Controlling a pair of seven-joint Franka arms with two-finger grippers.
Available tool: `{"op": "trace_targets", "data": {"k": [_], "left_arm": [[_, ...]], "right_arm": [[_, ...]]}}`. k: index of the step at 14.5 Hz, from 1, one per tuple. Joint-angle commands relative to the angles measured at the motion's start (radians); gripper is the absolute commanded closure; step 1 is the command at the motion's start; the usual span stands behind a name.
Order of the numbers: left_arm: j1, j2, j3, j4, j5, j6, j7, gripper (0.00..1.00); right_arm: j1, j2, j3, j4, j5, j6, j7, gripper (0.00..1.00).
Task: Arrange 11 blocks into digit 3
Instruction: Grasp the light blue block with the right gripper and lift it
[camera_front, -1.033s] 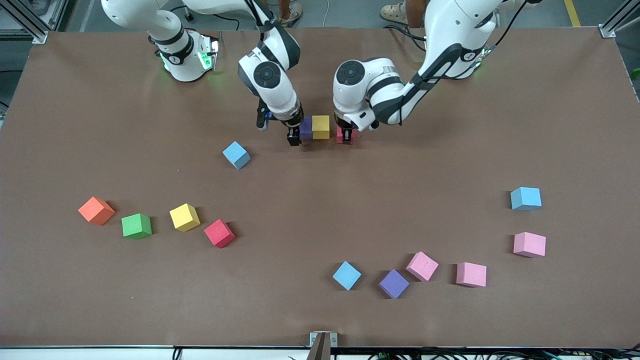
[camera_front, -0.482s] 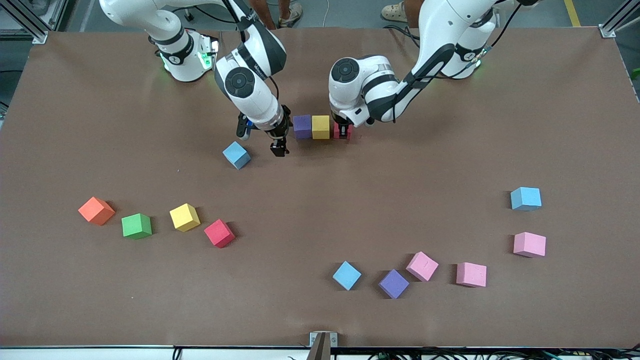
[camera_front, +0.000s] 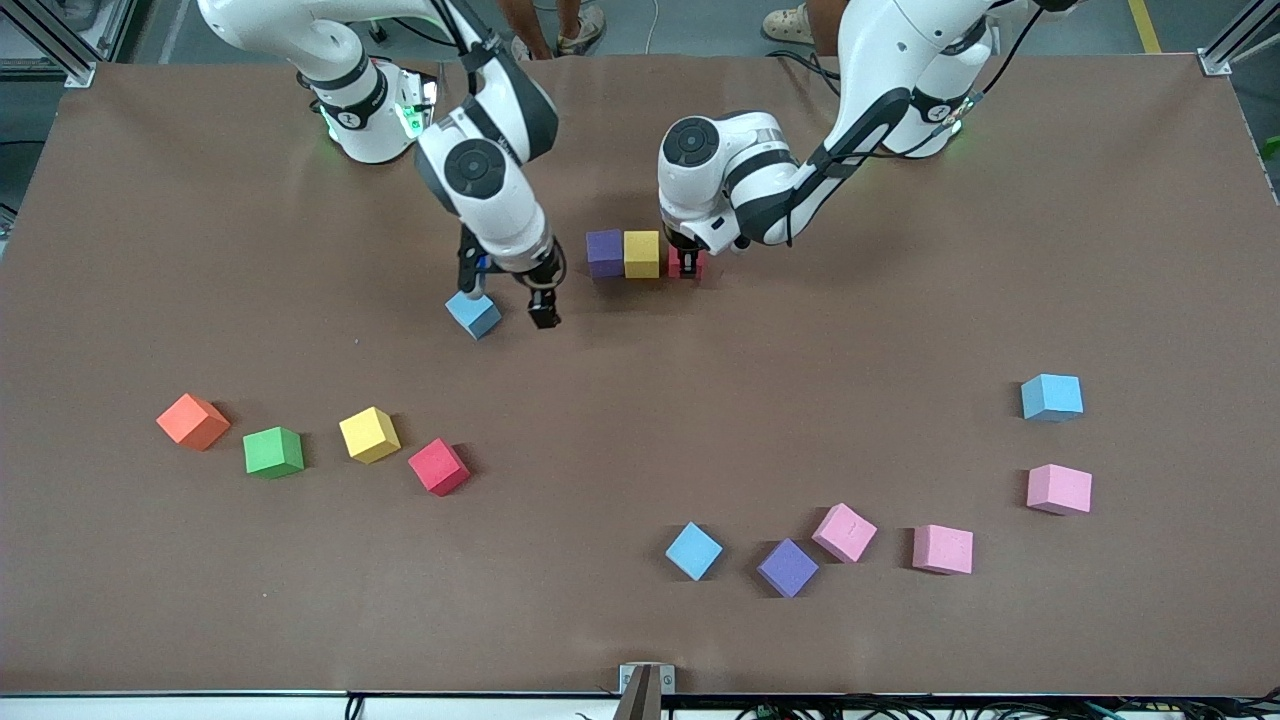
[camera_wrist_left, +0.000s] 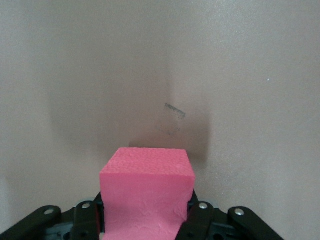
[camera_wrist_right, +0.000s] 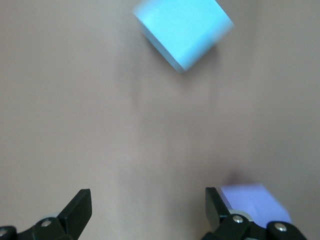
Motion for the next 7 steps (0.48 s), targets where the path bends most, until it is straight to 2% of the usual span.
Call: {"op": "trace_targets", "data": {"k": [1, 4, 7], "left_arm": [[-0.015, 0.003, -0.009, 0.012, 0.057, -0.020, -0.305, 0.92], [-0.024, 0.009, -0.009, 0.020, 0.057, -0.019, -0.307, 0.93], [-0.033, 0.009, -0.009, 0.026, 0.057, -0.019, -0.310, 0.93]], "right_arm": [[-0.112, 0.000, 0.010, 0.023, -0.098, -0.009, -0.227, 0.00], [-0.187, 0.029, 0.010, 0.060, -0.103, -0.007, -0.538, 0.00], [-0.229, 0.063, 0.010, 0.064, -0.103, 0.005, -0.676, 0.00]]}}
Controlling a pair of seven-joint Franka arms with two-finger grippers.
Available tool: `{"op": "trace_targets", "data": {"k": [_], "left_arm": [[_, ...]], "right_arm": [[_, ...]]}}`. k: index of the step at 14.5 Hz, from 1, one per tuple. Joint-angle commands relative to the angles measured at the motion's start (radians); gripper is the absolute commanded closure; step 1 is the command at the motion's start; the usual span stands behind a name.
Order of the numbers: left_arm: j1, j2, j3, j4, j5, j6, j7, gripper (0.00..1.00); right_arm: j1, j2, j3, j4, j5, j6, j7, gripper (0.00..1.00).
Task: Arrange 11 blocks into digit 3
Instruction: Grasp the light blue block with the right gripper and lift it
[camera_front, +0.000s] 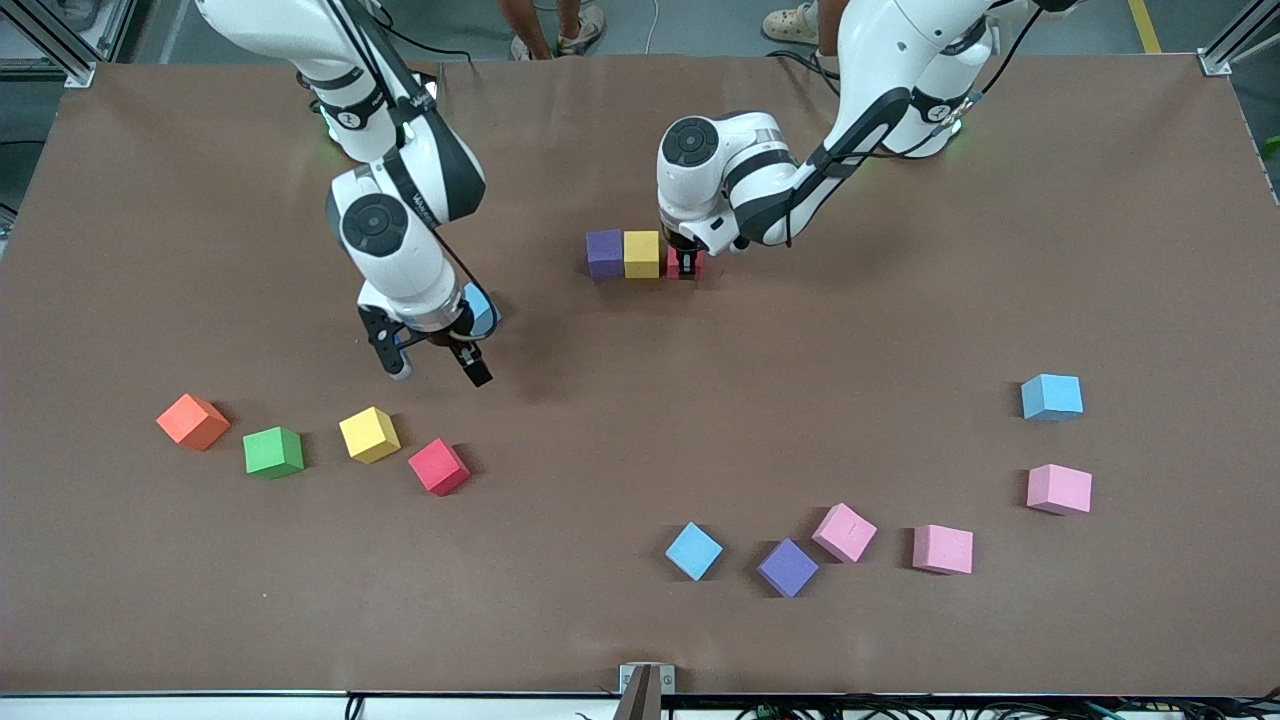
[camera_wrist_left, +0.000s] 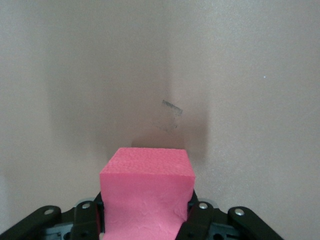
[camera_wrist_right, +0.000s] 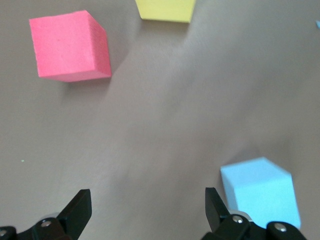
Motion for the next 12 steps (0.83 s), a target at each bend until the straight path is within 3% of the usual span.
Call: {"op": "trace_targets", "data": {"k": [1, 7, 12], "left_arm": [[-0.035, 0.011, -0.009, 0.018, 0.057, -0.019, -0.316, 0.92], [-0.043, 0.031, -0.008, 0.037, 0.057, -0.019, -0.321, 0.92], [-0.043, 0.037, -0.006, 0.038, 0.055, -0.019, -0.328, 0.92]], "right_arm": [[-0.031, 0.034, 0.017, 0.019, -0.028, 0.005, -0.105, 0.00], [-0.051, 0.015, 0.027, 0.005, -0.025, -0.105, -0.179, 0.00], [-0.064, -0.022, 0.047, 0.005, -0.007, -0.307, -0.304, 0.00]]}}
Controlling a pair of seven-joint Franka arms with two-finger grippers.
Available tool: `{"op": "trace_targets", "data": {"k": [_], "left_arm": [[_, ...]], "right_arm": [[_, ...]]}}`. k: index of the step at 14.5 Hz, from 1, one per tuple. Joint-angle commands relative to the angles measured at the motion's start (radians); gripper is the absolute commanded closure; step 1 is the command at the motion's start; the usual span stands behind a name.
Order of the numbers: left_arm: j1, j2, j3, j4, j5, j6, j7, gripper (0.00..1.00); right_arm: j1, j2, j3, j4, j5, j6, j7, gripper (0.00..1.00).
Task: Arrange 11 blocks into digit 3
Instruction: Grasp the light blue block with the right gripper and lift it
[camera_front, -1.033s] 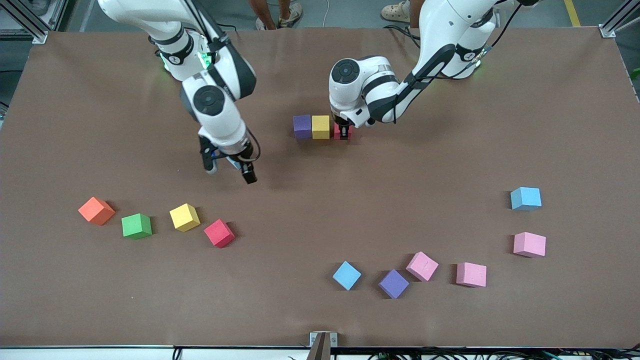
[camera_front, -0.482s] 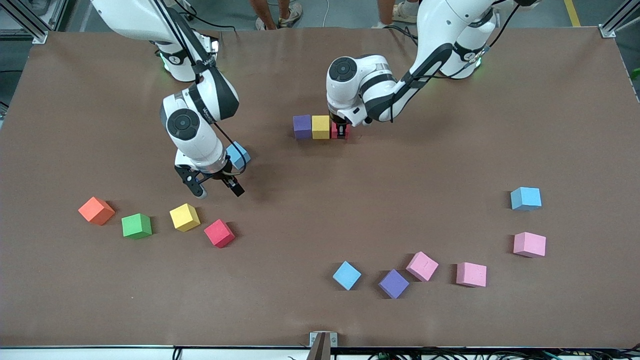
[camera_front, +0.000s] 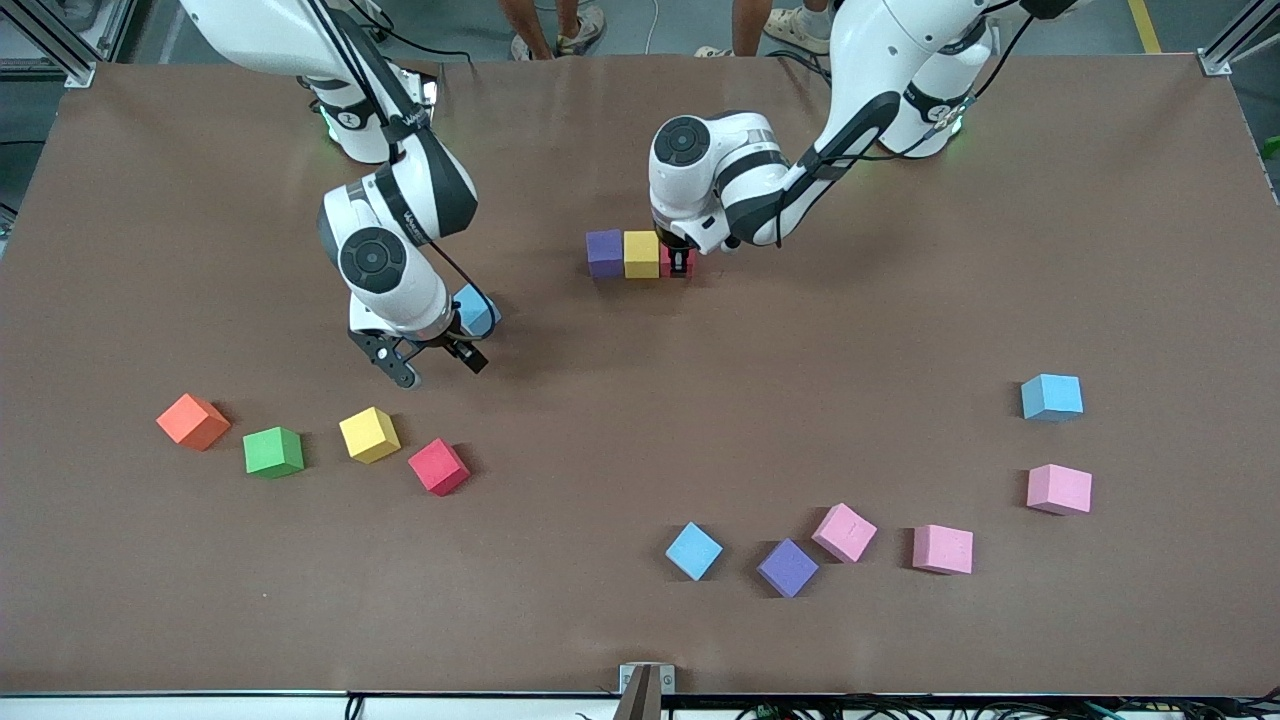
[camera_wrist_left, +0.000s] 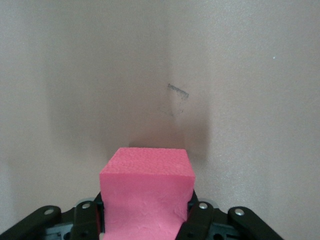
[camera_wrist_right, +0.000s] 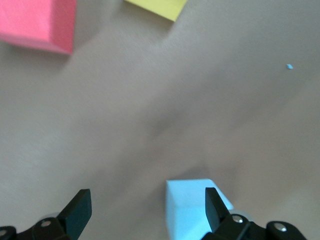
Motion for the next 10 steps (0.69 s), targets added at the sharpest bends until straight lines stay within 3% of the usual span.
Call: {"op": "trace_targets", "data": {"k": [1, 4, 7, 10], "left_arm": [[-0.022, 0.012, -0.005, 0.017, 0.055, -0.017, -0.332, 0.92], [-0.032, 0.014, -0.003, 0.021, 0.057, -0.018, -0.350, 0.92], [-0.064, 0.018, 0.018, 0.028, 0.057, -0.020, -0.373, 0.92], [-0.073, 0.018, 0.029, 0.026, 0.057, -0.020, -0.385, 0.92]], "right_arm": [[-0.037, -0.041, 0.028, -0.018, 0.016, -0.098, -0.035, 0.00], [-0.037, -0.053, 0.043, -0.054, 0.025, -0.074, -0.038, 0.00], [-0.037, -0.078, 0.048, -0.145, 0.026, 0.084, -0.038, 0.00], [-0.036, -0.085, 0.049, -0.182, 0.026, 0.132, -0.041, 0.00]]}}
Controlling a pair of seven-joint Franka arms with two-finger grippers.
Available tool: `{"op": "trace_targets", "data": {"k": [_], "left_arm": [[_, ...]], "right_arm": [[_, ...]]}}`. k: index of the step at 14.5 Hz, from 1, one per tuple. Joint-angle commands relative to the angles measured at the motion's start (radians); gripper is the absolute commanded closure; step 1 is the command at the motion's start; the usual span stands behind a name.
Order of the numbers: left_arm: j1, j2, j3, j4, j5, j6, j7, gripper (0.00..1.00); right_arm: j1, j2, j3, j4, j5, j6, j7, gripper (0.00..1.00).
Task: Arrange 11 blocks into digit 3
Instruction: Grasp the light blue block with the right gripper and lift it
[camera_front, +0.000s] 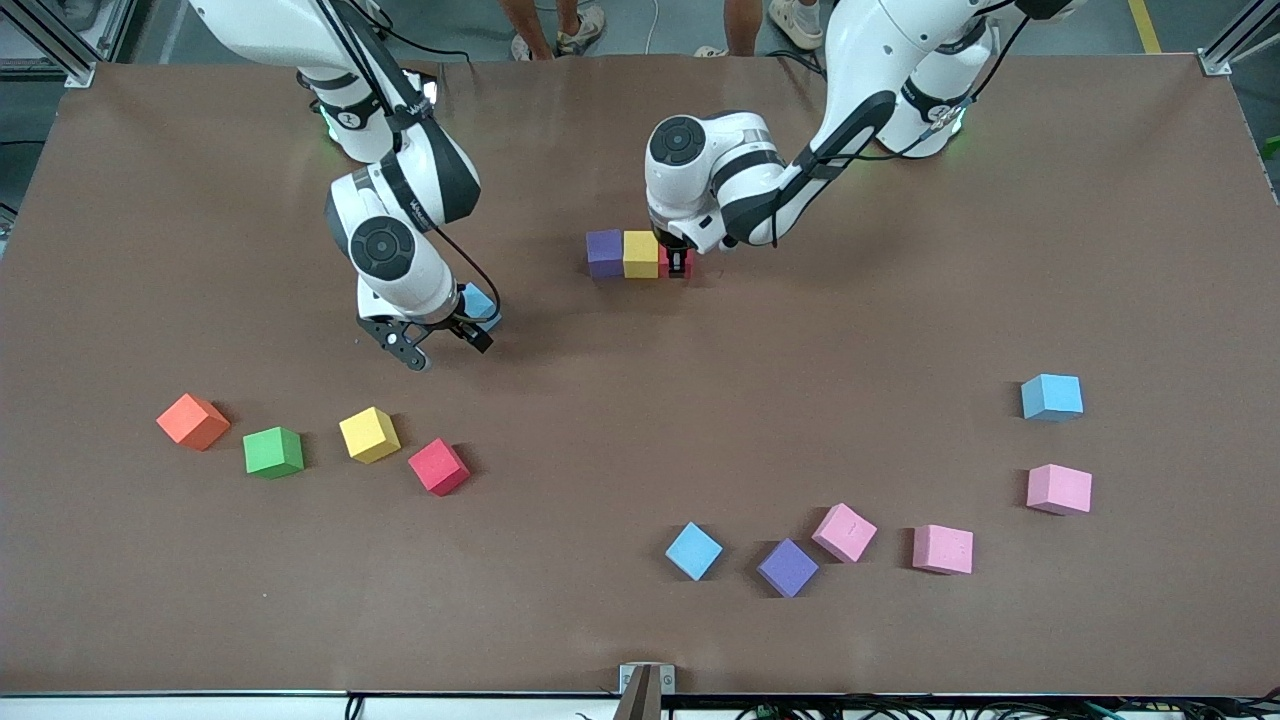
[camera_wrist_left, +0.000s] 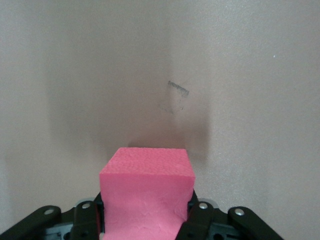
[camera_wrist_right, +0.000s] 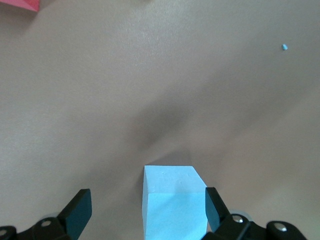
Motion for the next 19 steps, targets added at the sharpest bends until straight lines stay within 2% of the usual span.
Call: {"op": "trace_targets", "data": {"k": [1, 2, 3, 4, 5, 9, 13, 19], "left_arm": [[-0.041, 0.015, 0.007, 0.008, 0.057, -0.006, -0.364, 0.92], [-0.041, 0.015, 0.007, 0.008, 0.057, -0.006, -0.364, 0.89], [-0.041, 0.015, 0.007, 0.008, 0.061, -0.006, -0.362, 0.75], [-0.038, 0.015, 0.007, 0.008, 0.084, -0.006, -0.362, 0.45], [-0.037, 0.013, 0.007, 0.008, 0.089, -0.006, -0.364, 0.00], [-0.038, 0.012, 0.007, 0.010, 0.090, -0.029, -0.364, 0.00], [-0.038, -0.002, 0.001, 0.013, 0.090, -0.070, -0.364, 0.00], [-0.029, -0.048, -0.048, 0.057, 0.078, -0.179, -0.362, 0.00]], "right_arm": [[-0.028, -0.064, 0.022, -0.076, 0.017, 0.026, -0.028, 0.00], [-0.028, -0.069, 0.022, -0.083, 0.017, 0.026, -0.034, 0.00], [-0.028, -0.072, 0.027, -0.092, 0.017, 0.026, -0.034, 0.00], [-0.028, -0.070, 0.028, -0.096, 0.017, 0.027, -0.039, 0.00], [-0.028, -0.070, 0.037, -0.102, 0.017, 0.033, -0.039, 0.00], [-0.031, -0.066, 0.045, -0.168, 0.019, 0.145, -0.039, 0.00], [-0.034, -0.063, 0.047, -0.177, 0.019, 0.147, -0.039, 0.00], [-0.033, -0.058, 0.071, -0.191, 0.091, 0.167, -0.040, 0.00]]}}
